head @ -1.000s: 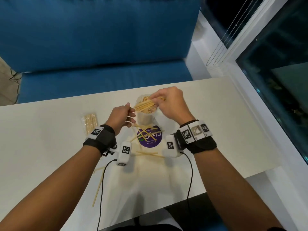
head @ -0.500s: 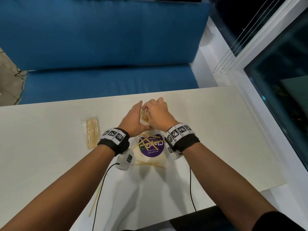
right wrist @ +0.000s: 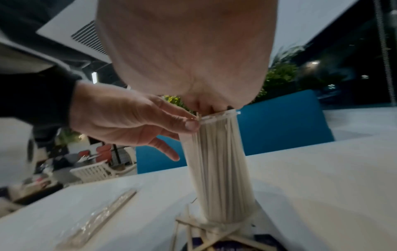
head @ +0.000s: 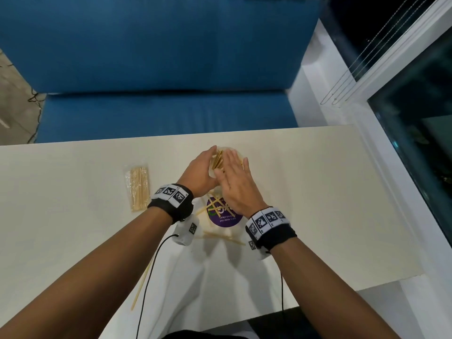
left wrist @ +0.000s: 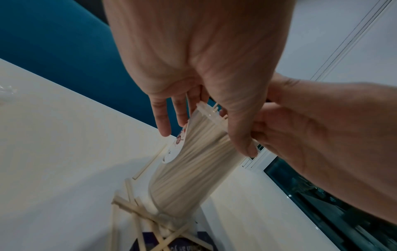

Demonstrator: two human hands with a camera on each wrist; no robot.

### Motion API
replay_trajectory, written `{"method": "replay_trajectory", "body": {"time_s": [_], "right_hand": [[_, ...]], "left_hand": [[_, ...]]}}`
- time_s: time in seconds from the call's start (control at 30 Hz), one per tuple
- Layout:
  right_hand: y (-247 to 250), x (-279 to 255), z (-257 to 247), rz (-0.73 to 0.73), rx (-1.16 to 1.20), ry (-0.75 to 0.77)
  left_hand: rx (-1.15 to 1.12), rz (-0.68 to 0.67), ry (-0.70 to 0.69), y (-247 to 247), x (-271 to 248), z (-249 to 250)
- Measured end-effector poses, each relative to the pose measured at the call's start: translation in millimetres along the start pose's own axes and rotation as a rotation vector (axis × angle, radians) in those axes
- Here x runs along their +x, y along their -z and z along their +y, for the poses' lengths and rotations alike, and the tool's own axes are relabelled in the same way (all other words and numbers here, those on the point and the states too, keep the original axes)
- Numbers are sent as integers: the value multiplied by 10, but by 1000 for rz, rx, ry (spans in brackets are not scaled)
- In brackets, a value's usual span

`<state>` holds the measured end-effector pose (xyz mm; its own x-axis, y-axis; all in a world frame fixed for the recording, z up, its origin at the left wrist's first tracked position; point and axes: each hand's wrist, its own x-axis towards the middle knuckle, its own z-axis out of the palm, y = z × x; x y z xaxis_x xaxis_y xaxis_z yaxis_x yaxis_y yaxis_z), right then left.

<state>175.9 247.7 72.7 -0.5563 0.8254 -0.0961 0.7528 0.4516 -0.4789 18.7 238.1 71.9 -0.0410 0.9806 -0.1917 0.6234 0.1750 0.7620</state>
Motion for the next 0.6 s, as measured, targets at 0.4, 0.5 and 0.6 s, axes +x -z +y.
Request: {"method": "replay_trajectory", "body": {"time_s": [0.4,0.5,0.6], "right_hand": [[-31,10,-89,160,-33,2],[-77,97,-126,76,-121,24],[-133,109,-91,-29,-158,-6]], "left_hand": [[-3,31,-18,-42,0,-76],[-22,22,-41,-43,8,-79],[-17,10,-9,-44,10,-96]]}}
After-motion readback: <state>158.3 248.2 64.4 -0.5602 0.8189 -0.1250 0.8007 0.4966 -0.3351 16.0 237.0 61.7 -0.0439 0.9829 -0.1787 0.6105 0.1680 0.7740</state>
